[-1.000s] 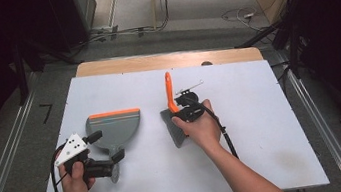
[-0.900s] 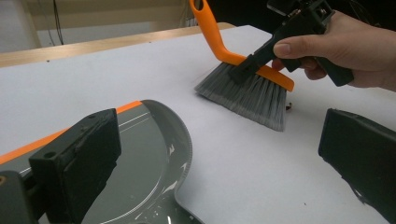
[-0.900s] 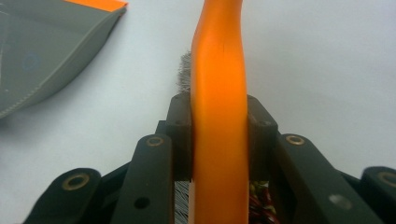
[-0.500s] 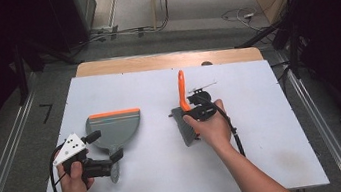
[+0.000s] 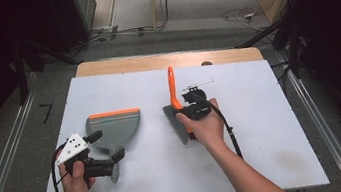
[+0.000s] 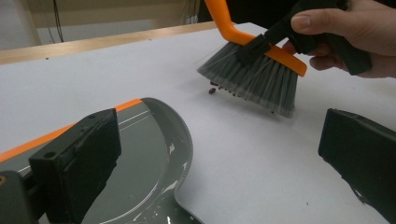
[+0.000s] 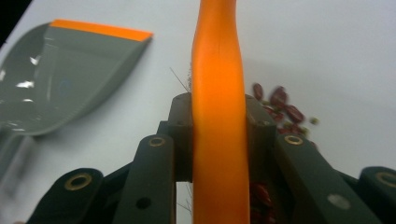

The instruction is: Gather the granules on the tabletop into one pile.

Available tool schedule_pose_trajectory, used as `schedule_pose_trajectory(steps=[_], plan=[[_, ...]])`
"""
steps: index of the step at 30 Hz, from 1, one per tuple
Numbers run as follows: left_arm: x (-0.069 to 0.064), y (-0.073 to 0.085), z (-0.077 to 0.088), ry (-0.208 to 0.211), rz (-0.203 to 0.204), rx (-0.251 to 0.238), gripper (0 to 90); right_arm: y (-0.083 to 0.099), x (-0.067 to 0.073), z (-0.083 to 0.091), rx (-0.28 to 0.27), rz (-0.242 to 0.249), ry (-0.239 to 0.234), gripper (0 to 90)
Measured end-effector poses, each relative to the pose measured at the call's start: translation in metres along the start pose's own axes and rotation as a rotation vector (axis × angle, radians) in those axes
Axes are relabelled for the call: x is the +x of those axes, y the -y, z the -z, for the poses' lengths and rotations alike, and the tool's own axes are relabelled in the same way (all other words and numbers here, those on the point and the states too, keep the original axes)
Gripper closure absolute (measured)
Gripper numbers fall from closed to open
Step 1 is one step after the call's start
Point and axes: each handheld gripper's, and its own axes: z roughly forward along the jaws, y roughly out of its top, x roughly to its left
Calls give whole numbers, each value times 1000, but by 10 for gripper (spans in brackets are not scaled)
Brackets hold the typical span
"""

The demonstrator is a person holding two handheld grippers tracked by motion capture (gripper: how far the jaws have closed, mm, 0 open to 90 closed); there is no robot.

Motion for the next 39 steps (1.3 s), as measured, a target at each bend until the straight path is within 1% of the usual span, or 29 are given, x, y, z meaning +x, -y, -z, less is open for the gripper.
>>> schedule_pose_trajectory(steps=[3, 5, 6, 7, 8, 9, 10, 11, 12, 17, 22, 24, 28, 31, 32, 33, 35, 37, 39], plan=[[0, 0, 0, 2, -1, 2, 0, -8, 11, -8, 7, 0, -4, 688], [0, 1, 0, 5, 0, 0, 0, -13, 14, -18, 29, -16, -13, 688], [1, 1, 0, 5, 1, 0, 0, -15, 14, -25, 42, -21, -9, 688], [1, 1, 0, 5, 0, -1, 0, -17, 13, -33, 57, -24, 27, 688], [1, 1, 1, 4, -1, 0, 0, -17, 13, -33, 57, -24, 27, 688], [1, 1, 1, 4, 2, -2, 0, -17, 11, -37, 60, -21, 64, 687], [2, 1, 1, 3, 2, -1, 0, -18, 6, -38, 60, -29, 77, 686], [2, 1, 2, 6, 3, -4, 0, -19, 1, -38, 68, -58, 64, 685], [3, 2, 2, 3, 4, -3, 0, -19, -3, -38, 69, -68, 62, 684], [3, 1, 3, 0, 7, -3, 0, -17, -18, -29, 71, -76, 102, 681], [1, 1, 1, 2, 5, -2, 0, -10, -36, -20, 57, -116, 107, 680], [0, 1, 0, 4, 3, 0, 0, -8, -40, -16, 51, -127, 111, 679], [0, 2, -1, 3, 3, 4, 0, -5, -48, -12, 44, -131, 120, 679], [1, 2, 0, 2, 5, 5, 0, -3, -50, -10, 41, -138, 134, 678], [1, 2, 0, 1, 6, 4, 0, -2, -51, -9, 38, -133, 138, 677], [1, 2, 0, 0, 6, 3, 0, -2, -51, -9, 36, -134, 135, 677], [2, 2, 0, 0, 10, 2, 0, -1, -52, -7, 32, -153, 112, 679], [2, 2, 0, 0, 10, 4, 0, -1, -54, -5, 14, -167, 65, 681], [2, 2, 0, 0, 9, 0, 0, -2, -51, -1, -9, -181, 36, 686]])
